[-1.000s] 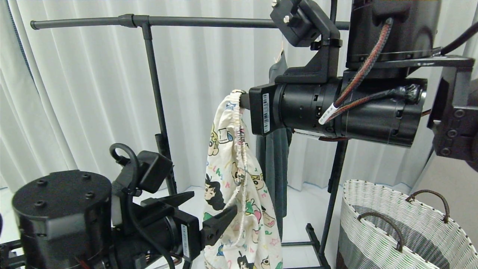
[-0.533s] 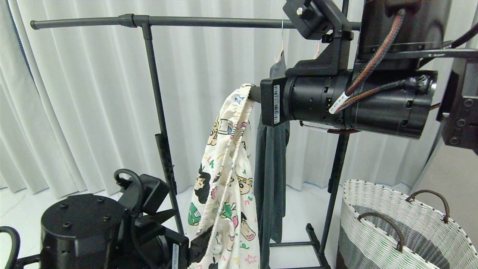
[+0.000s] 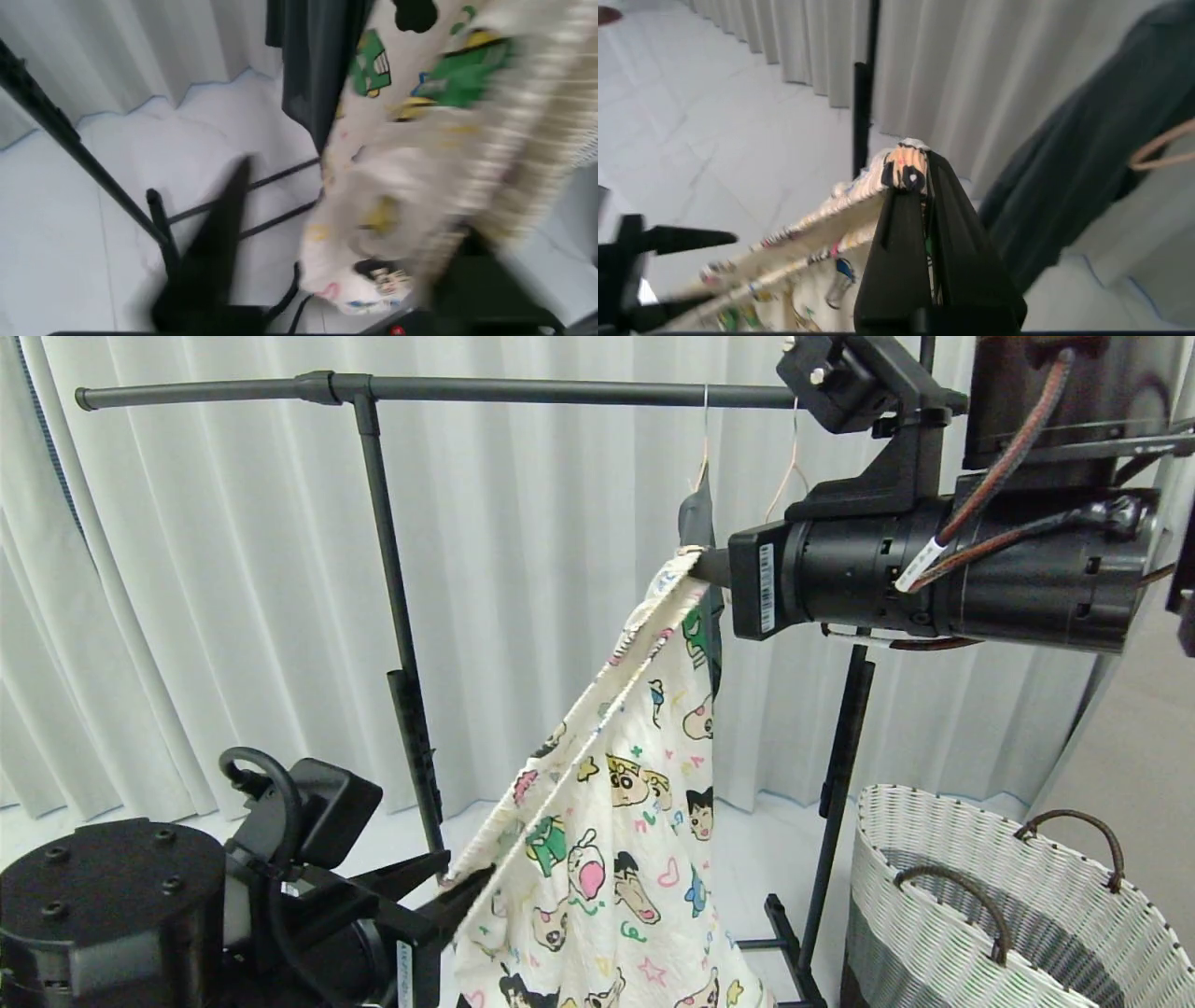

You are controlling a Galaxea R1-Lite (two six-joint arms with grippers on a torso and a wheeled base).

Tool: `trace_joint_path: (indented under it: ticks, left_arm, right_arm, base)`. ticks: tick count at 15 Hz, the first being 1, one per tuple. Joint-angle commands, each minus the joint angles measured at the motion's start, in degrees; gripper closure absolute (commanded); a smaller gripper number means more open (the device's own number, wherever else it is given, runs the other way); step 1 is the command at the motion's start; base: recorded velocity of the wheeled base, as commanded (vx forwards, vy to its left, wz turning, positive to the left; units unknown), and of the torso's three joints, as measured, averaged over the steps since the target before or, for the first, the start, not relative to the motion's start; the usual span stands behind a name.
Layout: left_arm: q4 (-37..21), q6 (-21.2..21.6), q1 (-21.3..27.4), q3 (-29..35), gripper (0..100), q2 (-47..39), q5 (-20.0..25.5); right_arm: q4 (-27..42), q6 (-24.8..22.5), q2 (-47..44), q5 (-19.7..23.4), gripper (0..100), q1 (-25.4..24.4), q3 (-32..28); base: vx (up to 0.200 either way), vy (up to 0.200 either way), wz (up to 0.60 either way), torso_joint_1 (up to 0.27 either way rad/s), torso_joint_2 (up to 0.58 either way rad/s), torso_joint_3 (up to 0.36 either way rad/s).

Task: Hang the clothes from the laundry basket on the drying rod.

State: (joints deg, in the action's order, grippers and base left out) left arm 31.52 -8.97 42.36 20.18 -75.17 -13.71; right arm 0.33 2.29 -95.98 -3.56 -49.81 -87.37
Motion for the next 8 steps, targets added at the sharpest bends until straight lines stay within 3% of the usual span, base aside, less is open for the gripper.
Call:
trace_joint_path:
  ticks: [1,3,5,6,8]
  left_arm:
    - [-0.06,0.97,0.00,0.39,100,2.04,-2.28]
    - [-0.15,6.07,-0.35,2.94,100,3.10,-4.74]
    - [-3.14,6.42,-1.23,9.09,100,2.92,-4.83]
    - [-13.16,6.16,-1.49,18.06,100,2.83,-4.83]
    - [-38.82,4.58,-1.49,38.36,100,2.13,-4.65]
  right_arm:
    - [2.31,-0.27,2.37,-1.71,100,3.14,0.62]
    - [4.15,-0.62,5.62,-2.86,100,6.04,4.14]
    - [4.86,-1.76,9.23,-2.94,100,7.62,8.27]
    - [5.91,-2.29,12.39,-2.94,100,7.97,11.34]
    - [10.66,-2.38,16.87,-2.86,100,7.97,11.96]
  base:
    - [0.000,0.000,0.00,0.000,0.00,0.000]
    - [0.000,0.000,0.00,0.000,0.00,0.000]
    - [0.000,0.000,0.00,0.000,0.00,0.000]
    - [0.000,0.000,0.00,0.000,0.00,0.000]
    - [0.000,0.000,0.00,0.000,0.00,0.000]
